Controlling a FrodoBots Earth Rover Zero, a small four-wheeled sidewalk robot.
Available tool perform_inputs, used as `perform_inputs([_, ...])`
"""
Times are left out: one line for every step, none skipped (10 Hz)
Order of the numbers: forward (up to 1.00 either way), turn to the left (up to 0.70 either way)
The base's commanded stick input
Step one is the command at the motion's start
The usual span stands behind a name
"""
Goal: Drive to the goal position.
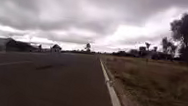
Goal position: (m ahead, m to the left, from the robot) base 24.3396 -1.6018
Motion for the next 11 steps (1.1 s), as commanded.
perform_inputs([0.85,-0.03])
perform_inputs([0.85,-0.03])
perform_inputs([0.85,0.0])
perform_inputs([0.85,-0.16])
perform_inputs([0.85,-0.21])
perform_inputs([0.85,-0.02])
perform_inputs([0.85,-0.11])
perform_inputs([0.85,-0.28])
perform_inputs([0.85,-0.13])
perform_inputs([0.85,-0.27])
perform_inputs([0.85,-0.09])
